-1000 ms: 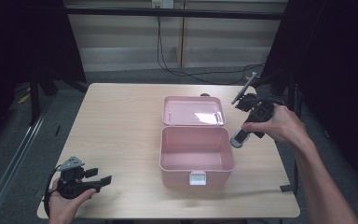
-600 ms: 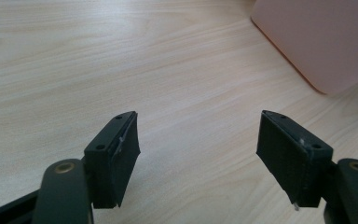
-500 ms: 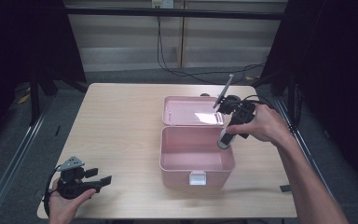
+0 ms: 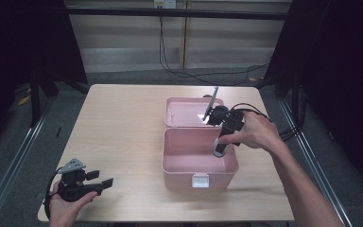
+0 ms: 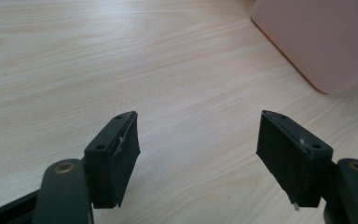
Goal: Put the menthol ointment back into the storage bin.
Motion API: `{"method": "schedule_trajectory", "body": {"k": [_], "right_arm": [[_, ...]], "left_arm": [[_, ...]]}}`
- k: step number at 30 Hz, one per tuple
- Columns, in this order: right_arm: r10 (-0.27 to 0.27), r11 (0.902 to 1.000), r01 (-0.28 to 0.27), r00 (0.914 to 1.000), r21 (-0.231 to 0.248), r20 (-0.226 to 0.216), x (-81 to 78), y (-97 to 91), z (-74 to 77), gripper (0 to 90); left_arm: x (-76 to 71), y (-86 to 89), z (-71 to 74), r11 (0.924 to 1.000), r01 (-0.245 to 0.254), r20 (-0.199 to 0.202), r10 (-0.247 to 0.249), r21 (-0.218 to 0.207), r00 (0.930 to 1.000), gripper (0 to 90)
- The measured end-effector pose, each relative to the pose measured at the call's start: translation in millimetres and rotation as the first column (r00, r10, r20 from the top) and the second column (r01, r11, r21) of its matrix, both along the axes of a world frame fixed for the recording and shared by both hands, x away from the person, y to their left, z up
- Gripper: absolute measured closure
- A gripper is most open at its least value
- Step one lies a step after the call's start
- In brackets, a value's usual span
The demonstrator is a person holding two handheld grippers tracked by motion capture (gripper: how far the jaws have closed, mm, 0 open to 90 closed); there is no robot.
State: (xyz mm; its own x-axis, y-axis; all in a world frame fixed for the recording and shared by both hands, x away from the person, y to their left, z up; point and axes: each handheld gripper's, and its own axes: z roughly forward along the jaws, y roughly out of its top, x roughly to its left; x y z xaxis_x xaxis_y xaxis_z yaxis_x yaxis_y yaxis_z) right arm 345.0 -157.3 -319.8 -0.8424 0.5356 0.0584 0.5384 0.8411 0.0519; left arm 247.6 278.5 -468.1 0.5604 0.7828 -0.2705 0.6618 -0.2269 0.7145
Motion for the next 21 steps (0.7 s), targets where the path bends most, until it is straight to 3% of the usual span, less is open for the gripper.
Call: {"method": "schedule_trajectory", "body": {"k": [12, 18, 21], "right_arm": [[0.100, 0.9949, -0.100, 0.9950, 0.010, 0.006, -3.9, 14.9, -11.6, 51.2], [0.159, 0.9872, -0.159, 0.9872, -0.014, 0.012, -6.3, 26.7, -24.1, 51.2], [0.161, 0.9867, -0.161, 0.9869, -0.026, 0.012, -6.6, 29.1, -28.4, 51.2]], "left_arm": [[-0.1, 0.1, 0.1, 1.0000, -0.001, 0.000, 0.001, 0.003, 1.0000, 29.7], [-0.4, 0.6, 0.2, 1.0000, 0.003, 0.002, -0.003, 0.003, 1.0000, 29.8], [-0.6, 0.3, 0.1, 1.0000, -0.004, 0.002, 0.004, -0.003, 1.0000, 29.9]]}}
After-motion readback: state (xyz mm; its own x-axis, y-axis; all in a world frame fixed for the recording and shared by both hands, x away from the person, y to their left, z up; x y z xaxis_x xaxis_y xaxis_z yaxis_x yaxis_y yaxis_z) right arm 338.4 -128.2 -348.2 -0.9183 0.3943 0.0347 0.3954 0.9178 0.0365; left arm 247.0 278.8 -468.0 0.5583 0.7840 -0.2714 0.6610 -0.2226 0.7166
